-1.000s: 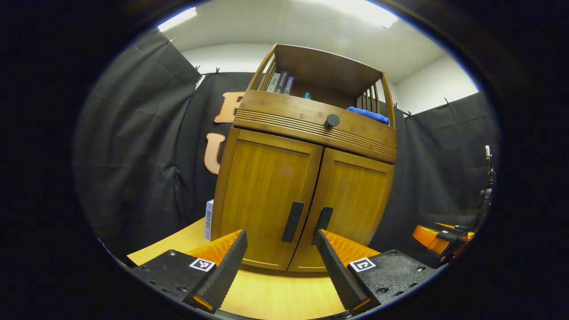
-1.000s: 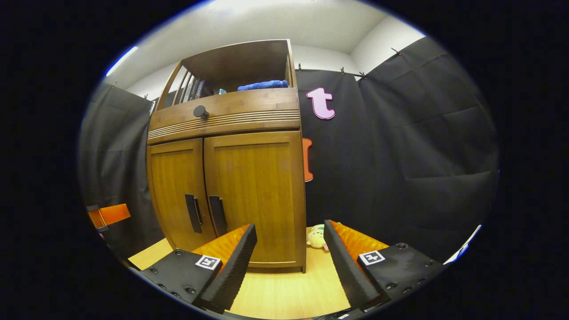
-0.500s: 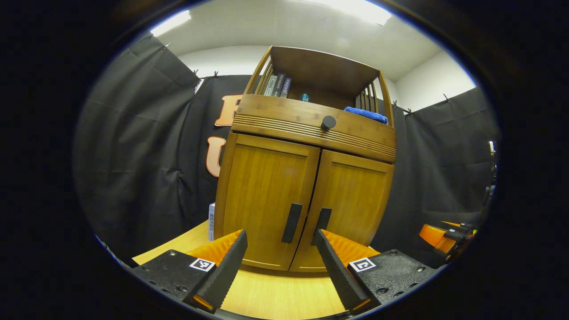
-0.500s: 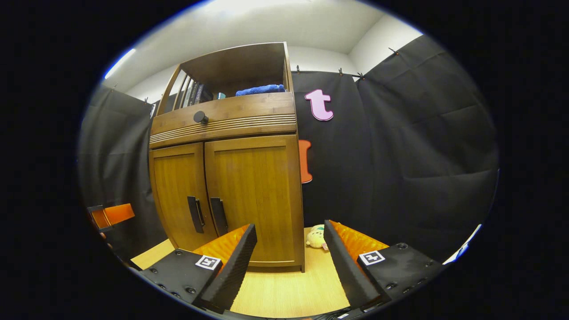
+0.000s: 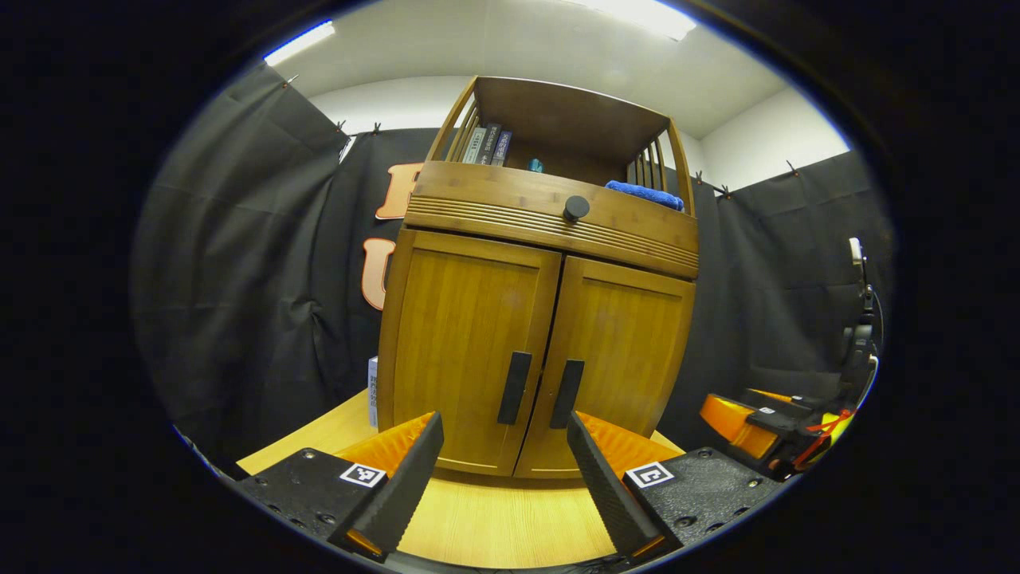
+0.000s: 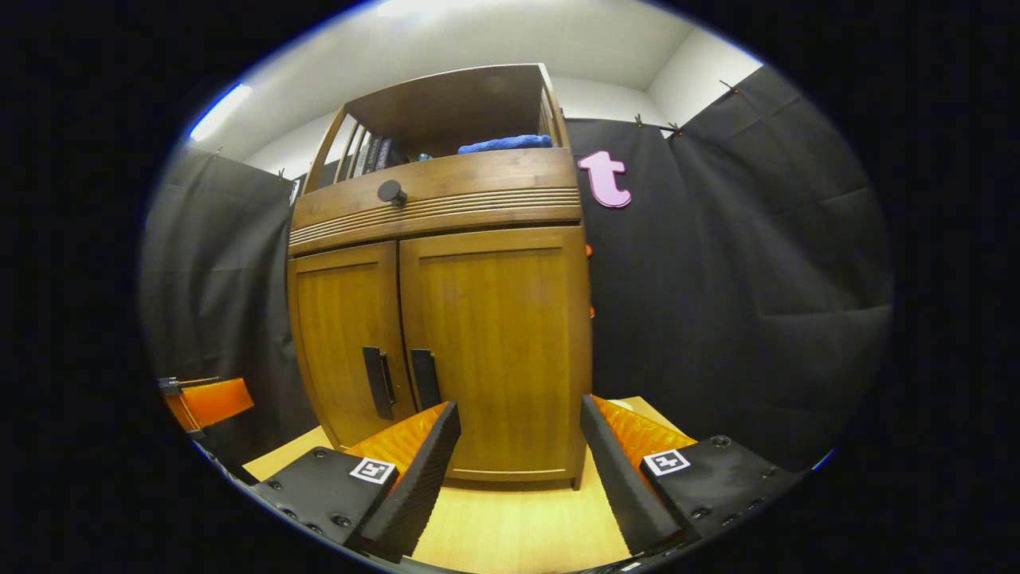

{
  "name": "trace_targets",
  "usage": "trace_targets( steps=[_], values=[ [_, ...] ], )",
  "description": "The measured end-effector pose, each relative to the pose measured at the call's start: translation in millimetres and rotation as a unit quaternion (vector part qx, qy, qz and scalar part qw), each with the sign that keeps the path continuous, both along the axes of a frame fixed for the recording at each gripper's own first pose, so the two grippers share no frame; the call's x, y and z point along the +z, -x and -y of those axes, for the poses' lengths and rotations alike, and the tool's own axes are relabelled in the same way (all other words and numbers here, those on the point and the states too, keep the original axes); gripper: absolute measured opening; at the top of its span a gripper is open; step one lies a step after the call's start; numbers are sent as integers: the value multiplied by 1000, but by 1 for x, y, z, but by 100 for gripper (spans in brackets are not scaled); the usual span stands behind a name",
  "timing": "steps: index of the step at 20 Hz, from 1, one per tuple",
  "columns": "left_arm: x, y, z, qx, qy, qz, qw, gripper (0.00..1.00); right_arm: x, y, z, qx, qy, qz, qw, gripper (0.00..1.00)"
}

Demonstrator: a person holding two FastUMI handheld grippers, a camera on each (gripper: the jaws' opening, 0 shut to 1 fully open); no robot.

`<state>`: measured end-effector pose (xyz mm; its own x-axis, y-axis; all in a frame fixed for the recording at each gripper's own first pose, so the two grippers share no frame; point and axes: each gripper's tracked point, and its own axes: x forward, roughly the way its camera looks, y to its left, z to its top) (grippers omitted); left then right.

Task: Open the right door of the double-door shoe cabinet with the right hand, and open the left door with the left hand.

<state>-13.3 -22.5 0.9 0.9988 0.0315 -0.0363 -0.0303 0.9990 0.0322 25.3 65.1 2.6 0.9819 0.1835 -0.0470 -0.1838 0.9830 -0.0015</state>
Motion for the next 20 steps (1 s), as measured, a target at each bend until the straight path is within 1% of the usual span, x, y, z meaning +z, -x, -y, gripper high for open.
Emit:
trace_targets(
  steps=[1, 2, 3, 4, 6, 7, 8, 9, 10, 11, 12, 13, 14, 16, 17, 19, 20],
  values=[
    [0, 0, 0, 0, 5, -1, 1000, 91, -2, -6, -11, 10, -1, -1, 1000, 89],
    [0, 0, -1, 0, 9, 0, 1000, 91, -4, -11, -23, 23, 0, 0, 1000, 89],
    [-1, 1, -2, 1, 11, 0, 1000, 91, -4, -17, -36, 38, 2, 6, 999, 97],
    [-1, 1, -3, 4, 12, -1, 1000, 91, -2, -25, -49, 48, 5, 12, 999, 97],
    [-8, 15, -5, 7, 13, -4, 1000, 91, -6, -41, -70, 63, 9, 17, 998, 98],
    [-12, 24, -8, 9, 13, -5, 1000, 94, -9, -49, -80, 66, 10, 14, 998, 98],
    [-13, 29, -11, 11, 14, -6, 1000, 94, -12, -58, -89, 69, 9, 12, 998, 98],
    [-13, 29, -13, 14, 13, -8, 1000, 94, -13, -69, -97, 71, 7, 12, 997, 93],
    [-14, 31, -16, 16, 13, -10, 1000, 94, -18, -77, -105, 72, 5, 8, 997, 98],
    [-15, 30, -16, 16, 13, -11, 1000, 91, -23, -84, -110, 71, 4, 3, 997, 98],
    [-16, 33, -17, 16, 11, -13, 1000, 94, -29, -91, -114, 68, 4, -3, 998, 98],
    [-18, 34, -18, 16, 10, -14, 1000, 91, -34, -99, -116, 65, 4, -11, 998, 98],
    [-19, 36, -20, 16, 8, -16, 1000, 94, -40, -108, -120, 61, 3, -18, 998, 98],
    [-21, 37, -20, 14, 5, -20, 1000, 94, -52, -121, -128, 59, 4, -29, 998, 98],
    [-23, 35, -21, 15, 3, -21, 1000, 91, -57, -126, -131, 57, 8, -36, 998, 98],
    [-22, 38, -24, 19, -1, -22, 1000, 91, -66, -140, -135, 52, 14, -46, 998, 98],
    [-21, 38, -25, 20, -3, -21, 1000, 94, -70, -145, -137, 52, 15, -50, 997, 89]
  ],
)
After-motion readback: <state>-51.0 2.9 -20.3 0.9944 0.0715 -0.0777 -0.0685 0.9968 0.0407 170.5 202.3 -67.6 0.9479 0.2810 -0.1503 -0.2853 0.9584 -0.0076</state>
